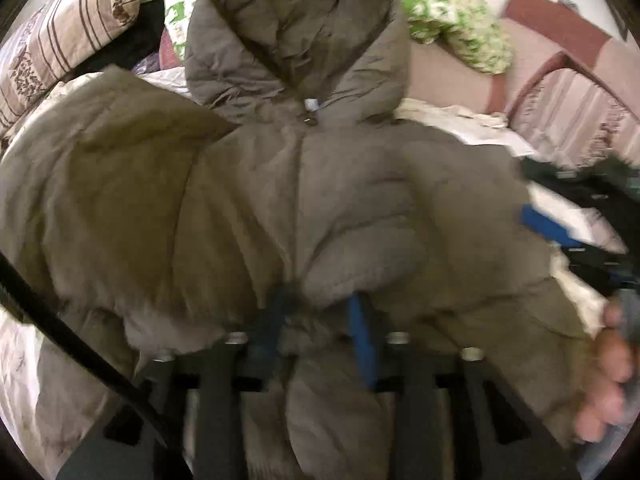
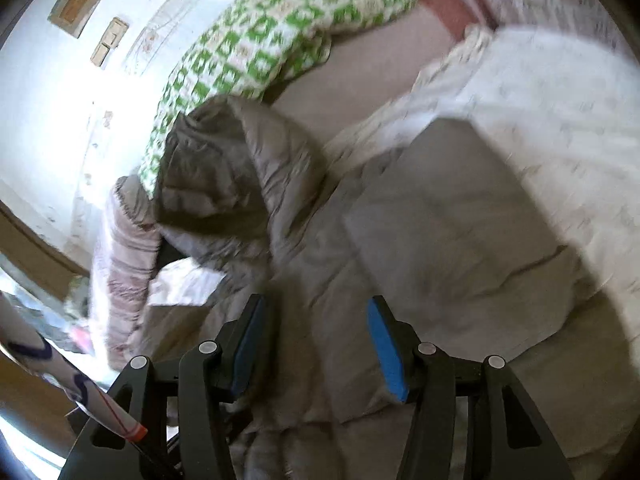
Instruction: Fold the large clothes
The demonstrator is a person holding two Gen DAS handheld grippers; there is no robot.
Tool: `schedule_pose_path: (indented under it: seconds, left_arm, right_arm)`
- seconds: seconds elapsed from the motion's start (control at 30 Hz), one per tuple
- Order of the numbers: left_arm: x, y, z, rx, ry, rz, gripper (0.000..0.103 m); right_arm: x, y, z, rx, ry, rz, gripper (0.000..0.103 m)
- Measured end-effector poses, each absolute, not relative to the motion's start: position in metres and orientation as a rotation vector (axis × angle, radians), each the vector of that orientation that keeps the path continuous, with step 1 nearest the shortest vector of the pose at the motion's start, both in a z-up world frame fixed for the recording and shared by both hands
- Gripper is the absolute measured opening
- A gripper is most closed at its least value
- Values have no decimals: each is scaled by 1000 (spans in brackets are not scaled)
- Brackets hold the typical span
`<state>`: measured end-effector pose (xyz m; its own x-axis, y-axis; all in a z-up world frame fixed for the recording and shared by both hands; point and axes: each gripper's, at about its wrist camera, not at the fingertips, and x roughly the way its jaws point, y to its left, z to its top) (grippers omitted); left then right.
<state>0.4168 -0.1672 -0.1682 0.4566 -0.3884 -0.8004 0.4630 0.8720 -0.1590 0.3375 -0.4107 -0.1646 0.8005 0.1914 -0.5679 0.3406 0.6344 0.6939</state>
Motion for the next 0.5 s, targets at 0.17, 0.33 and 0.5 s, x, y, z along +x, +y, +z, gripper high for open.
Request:
schedule_pose_path:
  seconds: [0.17, 0.33, 0.5]
  left_arm:
    - [376, -131, -100, 9, 742, -495, 71]
    - [399, -53, -76, -115, 611, -258, 75]
    - [446, 29, -113, -251, 689, -86, 75]
  right_arm:
    - [346, -396, -178, 969, 711, 23, 59]
    - [354, -381, -193, 1017, 760, 99, 59]
    - [367, -365, -204, 986, 807, 110, 59]
